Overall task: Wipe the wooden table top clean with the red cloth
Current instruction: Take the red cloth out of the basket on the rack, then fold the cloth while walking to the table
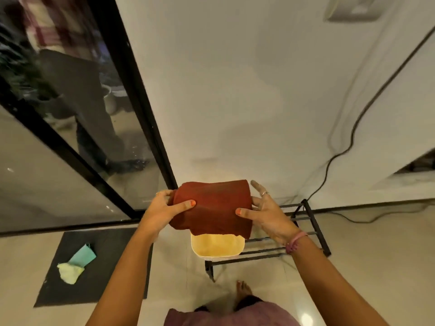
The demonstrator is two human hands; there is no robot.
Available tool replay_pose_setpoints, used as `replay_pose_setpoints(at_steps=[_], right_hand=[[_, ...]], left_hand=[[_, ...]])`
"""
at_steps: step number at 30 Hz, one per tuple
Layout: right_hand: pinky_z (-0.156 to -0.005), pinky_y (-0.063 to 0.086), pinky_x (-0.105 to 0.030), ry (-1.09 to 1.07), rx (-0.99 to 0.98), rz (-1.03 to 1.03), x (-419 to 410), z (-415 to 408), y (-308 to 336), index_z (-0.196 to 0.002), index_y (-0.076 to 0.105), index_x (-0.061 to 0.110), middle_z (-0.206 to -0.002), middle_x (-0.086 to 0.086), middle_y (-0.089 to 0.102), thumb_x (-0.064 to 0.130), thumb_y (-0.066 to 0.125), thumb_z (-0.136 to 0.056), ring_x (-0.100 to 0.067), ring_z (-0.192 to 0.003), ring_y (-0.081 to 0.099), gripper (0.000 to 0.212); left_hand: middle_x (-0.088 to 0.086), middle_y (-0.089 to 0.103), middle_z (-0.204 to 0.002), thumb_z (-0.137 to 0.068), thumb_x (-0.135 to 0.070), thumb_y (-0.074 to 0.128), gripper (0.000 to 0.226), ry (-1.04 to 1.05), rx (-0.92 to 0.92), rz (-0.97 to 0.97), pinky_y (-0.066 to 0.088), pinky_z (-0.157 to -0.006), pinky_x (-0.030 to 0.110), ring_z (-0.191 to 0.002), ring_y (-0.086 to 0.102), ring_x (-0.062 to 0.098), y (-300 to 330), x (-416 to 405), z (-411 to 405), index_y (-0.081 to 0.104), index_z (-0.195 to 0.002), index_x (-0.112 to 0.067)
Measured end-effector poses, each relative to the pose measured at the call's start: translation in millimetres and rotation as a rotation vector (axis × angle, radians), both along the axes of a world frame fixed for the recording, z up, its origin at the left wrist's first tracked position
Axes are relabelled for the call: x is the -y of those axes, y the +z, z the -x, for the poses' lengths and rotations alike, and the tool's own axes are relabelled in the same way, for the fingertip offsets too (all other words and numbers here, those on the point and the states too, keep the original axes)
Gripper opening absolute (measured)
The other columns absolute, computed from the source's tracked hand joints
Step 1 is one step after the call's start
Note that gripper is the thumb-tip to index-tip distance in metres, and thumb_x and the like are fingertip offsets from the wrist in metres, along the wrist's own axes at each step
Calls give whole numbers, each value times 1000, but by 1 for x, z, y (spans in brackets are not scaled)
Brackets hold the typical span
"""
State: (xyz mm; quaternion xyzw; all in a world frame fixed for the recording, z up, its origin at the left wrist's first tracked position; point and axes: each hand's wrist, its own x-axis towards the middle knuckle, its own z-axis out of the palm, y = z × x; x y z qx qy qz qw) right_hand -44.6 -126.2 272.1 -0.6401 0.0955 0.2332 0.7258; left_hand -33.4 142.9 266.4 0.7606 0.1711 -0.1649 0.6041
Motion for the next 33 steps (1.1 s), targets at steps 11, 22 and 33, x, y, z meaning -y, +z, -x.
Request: replay_pose_setpoints(at_steps=[11, 22, 33], right_hand=[[-85, 56, -21, -210, 175, 421, -27, 98, 6, -125, 56, 23, -110, 7, 62, 4, 76, -79, -10, -101, 64, 53], [-92, 47, -30, -592, 172, 777, 18, 252, 20, -77, 65, 27, -106, 5, 58, 20, 78, -78, -10, -105, 53, 15], [-63, 51, -20, -1210, 158, 311, -37, 470, 23, -80, 57, 20, -71, 8, 65, 9, 65, -78, -9, -71, 63, 13]], left_hand=[[-13, 64, -94, -64, -19, 86, 62, -580, 233, -293, 44, -58, 3, -84, 60, 0, 10, -13, 12, 62, -121, -22], [-1, 47, -92, -64, -20, 84, 25, -987, 588, -385, 35, -63, 6, -79, 48, 4, 28, 104, 60, 67, -81, -24], [-14, 70, -77, -69, -24, 84, 27, -1426, 287, 154, 51, -58, 15, -71, 67, 4, 31, 171, 209, 65, -88, -28]])
